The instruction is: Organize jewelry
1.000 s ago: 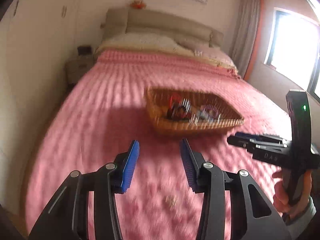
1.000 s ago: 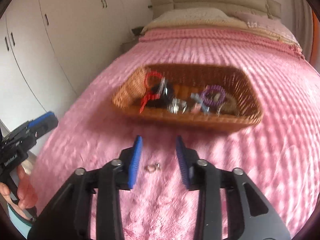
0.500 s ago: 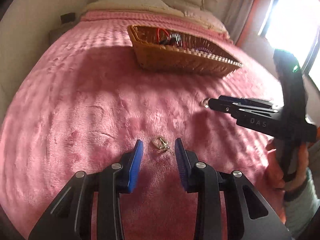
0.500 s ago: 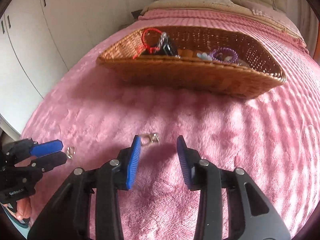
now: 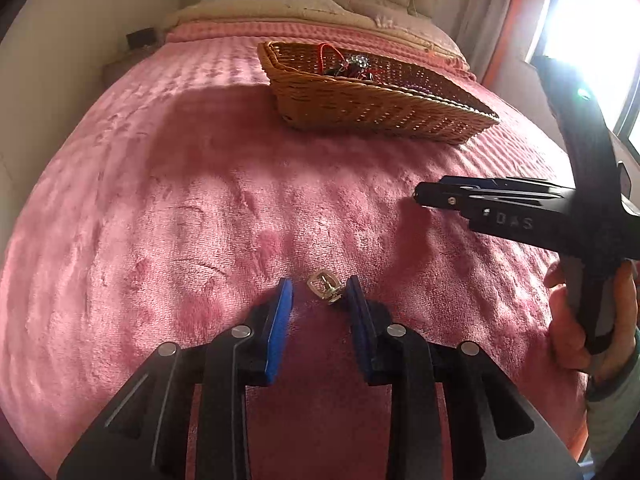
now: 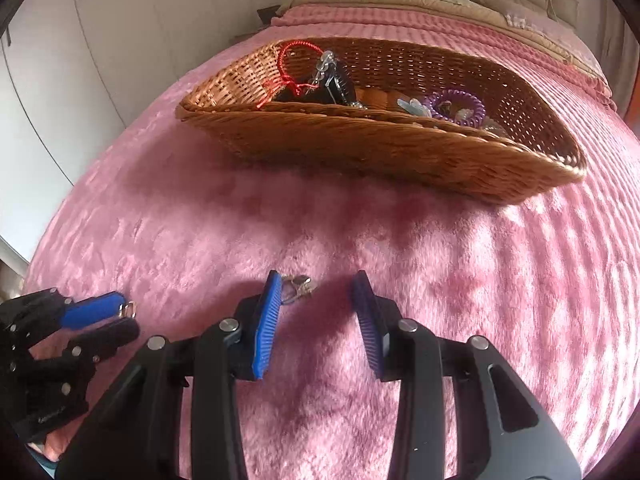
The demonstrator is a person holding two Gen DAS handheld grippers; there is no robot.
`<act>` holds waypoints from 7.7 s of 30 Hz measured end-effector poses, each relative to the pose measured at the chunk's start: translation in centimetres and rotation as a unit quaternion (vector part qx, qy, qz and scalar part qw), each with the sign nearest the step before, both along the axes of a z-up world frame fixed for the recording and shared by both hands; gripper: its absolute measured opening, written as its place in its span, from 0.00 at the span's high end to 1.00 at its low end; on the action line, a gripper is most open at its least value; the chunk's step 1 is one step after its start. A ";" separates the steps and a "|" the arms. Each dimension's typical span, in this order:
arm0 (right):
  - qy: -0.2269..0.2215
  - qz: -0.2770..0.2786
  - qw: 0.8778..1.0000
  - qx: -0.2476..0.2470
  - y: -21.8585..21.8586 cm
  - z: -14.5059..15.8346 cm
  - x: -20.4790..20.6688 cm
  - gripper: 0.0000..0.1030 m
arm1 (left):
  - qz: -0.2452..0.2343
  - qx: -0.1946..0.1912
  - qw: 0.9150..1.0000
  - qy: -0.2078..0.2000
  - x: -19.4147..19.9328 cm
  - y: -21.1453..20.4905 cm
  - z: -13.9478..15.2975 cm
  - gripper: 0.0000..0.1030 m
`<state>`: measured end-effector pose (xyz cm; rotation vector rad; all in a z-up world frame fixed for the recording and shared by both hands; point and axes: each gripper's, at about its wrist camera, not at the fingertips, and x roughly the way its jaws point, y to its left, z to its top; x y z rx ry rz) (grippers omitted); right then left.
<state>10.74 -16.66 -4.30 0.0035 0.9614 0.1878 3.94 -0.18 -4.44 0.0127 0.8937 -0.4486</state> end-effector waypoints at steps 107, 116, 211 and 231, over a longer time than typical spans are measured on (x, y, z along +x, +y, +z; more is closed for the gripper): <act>-0.039 -0.080 0.993 0.080 -9.3 6.8 13.2 0.91 | 0.012 -0.028 0.991 -0.131 17.6 -10.0 9.3 0.88; -0.012 -0.088 0.992 0.088 -9.1 4.8 15.9 0.86 | 0.041 -0.046 0.991 -0.121 19.1 -9.0 8.2 0.66; -0.254 -0.119 0.959 -0.022 -5.6 5.9 -7.3 0.15 | 0.154 0.028 0.943 -0.294 -0.8 -3.5 7.1 0.07; -0.252 -0.118 0.960 -0.022 -5.5 6.0 -7.2 0.15 | 0.154 0.027 0.943 -0.293 -0.8 -3.5 7.1 0.07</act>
